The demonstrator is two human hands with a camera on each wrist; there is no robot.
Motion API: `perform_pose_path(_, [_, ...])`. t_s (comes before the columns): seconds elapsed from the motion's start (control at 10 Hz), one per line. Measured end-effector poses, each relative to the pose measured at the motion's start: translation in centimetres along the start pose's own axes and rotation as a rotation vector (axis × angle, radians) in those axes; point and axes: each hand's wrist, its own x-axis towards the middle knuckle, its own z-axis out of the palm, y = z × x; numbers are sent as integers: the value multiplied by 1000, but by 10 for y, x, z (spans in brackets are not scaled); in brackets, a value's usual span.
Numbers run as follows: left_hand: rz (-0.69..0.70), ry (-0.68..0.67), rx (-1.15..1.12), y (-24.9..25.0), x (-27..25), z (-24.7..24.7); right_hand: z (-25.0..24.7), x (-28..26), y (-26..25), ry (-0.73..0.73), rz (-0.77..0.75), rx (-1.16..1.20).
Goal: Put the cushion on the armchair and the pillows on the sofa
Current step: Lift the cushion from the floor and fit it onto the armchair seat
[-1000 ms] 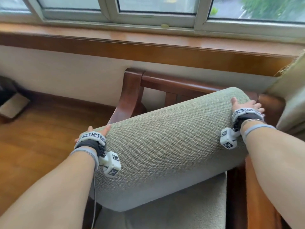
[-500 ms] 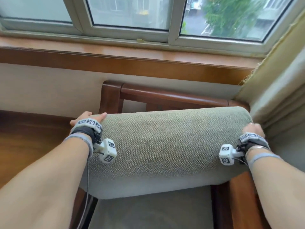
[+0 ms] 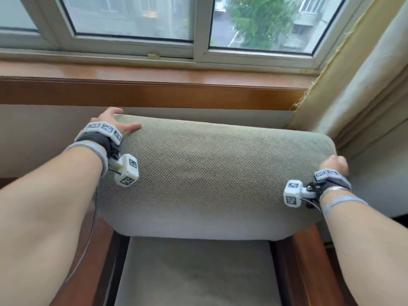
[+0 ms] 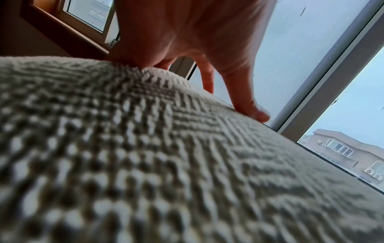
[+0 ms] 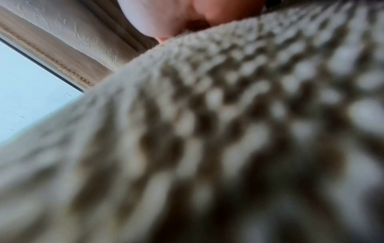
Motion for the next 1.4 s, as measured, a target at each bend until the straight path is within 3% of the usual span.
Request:
perform_pose_path(0.1, [1, -5, 6, 0, 16, 6, 15, 7, -17, -67, 5, 273])
perform_pose_path(0.2, [-9, -27, 55, -8, 30, 21, 32, 10, -16, -58, -19, 198])
perform_pose_path(0.3, [-36, -21, 83, -15, 44, 42, 54, 19, -5, 135, -2, 18])
perform_pose_path(0.5, [39, -69, 282, 7, 101, 68, 97, 63, -14, 88, -66, -259])
perform_pose_path(0.6, [100, -109, 450, 0, 162, 92, 114, 71, -19, 88, -95, -406])
perform_pose_path(0.7, [104, -132, 485, -35, 262, 135, 125, 80, -23, 64, -107, -492])
perform_pose_path(0.8, [19, -139, 535, 10, 216, 131, 133, 90, -27, 49, -104, -550])
perform_pose_path(0.9, [40, -148, 651, 31, 179, 112, 141, 97, -29, 50, -107, -582])
perform_pose_path(1.0, [66, -155, 634, 31, 178, 105, 142, 98, -31, 60, -108, -611])
perform_pose_path(1.2, [146, -208, 704, 53, 111, 81, 146, 63, -49, 50, -100, -786])
perform_pose_path(1.3, [190, -401, 592, 84, 57, 92, 159, 28, -63, -118, -156, -876])
perform_pose_path(1.4, [212, -485, 591, 102, 21, 110, 173, -11, -76, -211, -224, -845])
